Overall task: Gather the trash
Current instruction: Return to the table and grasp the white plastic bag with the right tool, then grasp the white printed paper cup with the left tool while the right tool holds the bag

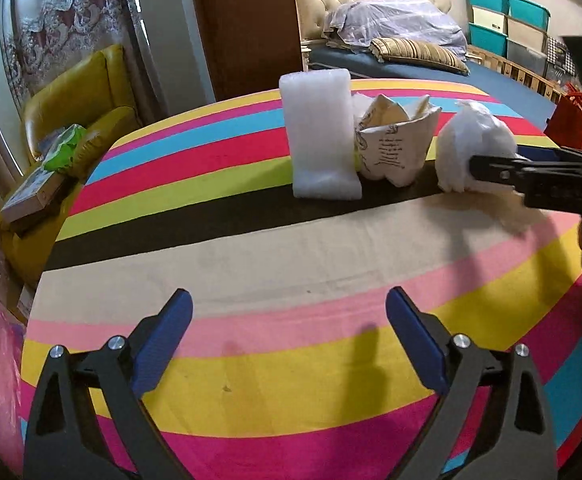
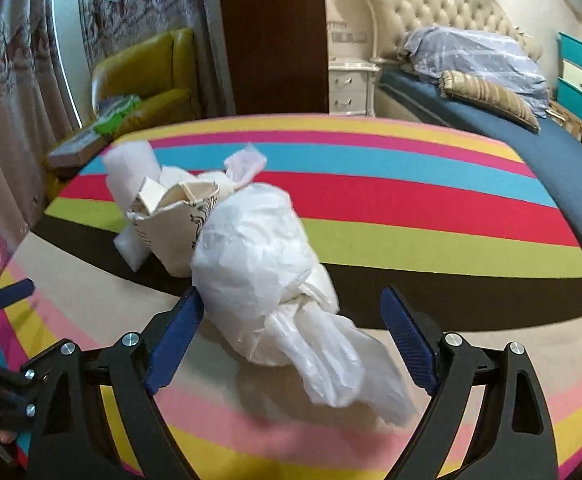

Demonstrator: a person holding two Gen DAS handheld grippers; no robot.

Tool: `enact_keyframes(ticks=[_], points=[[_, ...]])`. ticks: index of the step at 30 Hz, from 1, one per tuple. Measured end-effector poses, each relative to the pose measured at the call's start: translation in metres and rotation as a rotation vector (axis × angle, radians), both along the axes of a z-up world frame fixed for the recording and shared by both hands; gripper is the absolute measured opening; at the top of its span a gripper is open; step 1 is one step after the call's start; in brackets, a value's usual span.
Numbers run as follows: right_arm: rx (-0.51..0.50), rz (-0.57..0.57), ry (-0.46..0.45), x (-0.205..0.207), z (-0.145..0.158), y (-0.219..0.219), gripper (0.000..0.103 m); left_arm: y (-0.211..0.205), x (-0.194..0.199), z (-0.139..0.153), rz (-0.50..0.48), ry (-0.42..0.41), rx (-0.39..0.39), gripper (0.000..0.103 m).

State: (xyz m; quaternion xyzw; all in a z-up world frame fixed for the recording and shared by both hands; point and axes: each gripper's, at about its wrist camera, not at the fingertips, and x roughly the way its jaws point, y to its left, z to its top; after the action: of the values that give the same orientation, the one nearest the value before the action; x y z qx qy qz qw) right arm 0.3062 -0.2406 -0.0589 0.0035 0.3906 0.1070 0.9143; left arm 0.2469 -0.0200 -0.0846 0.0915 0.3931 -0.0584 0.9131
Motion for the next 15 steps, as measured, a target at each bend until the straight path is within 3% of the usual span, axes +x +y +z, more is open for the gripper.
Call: enact_keyframes(ticks=[1,3,4,5,7,15], points=[[0.0,0.012,0.012,0.001,-0.001,0.002,0.083,0.002,0.0,0.0,0.001,-0.001,0.0,0.094],[0.024,0.028,0.003,-0.003,0.0,0.001,0.061,0.004,0.0,0.0,0.005,-0.003,-0.007,0.094],[0.044,0.032,-0.001,-0.007,0.0,-0.003,0.041,0.005,0.0,0.0,0.006,-0.004,-0.01,0.094],[0.055,0.03,-0.015,-0.012,0.002,-0.007,0.031,0.005,-0.002,0.001,0.007,-0.007,-0.01,0.094],[0.059,0.006,-0.048,-0.027,0.006,-0.018,0.024,0.003,-0.004,0.003,-0.003,-0.021,-0.032,0.094],[0.065,-0.185,-0.091,-0.067,0.007,-0.076,0.023,-0.041,0.012,0.013,-0.072,-0.049,-0.099,0.092]])
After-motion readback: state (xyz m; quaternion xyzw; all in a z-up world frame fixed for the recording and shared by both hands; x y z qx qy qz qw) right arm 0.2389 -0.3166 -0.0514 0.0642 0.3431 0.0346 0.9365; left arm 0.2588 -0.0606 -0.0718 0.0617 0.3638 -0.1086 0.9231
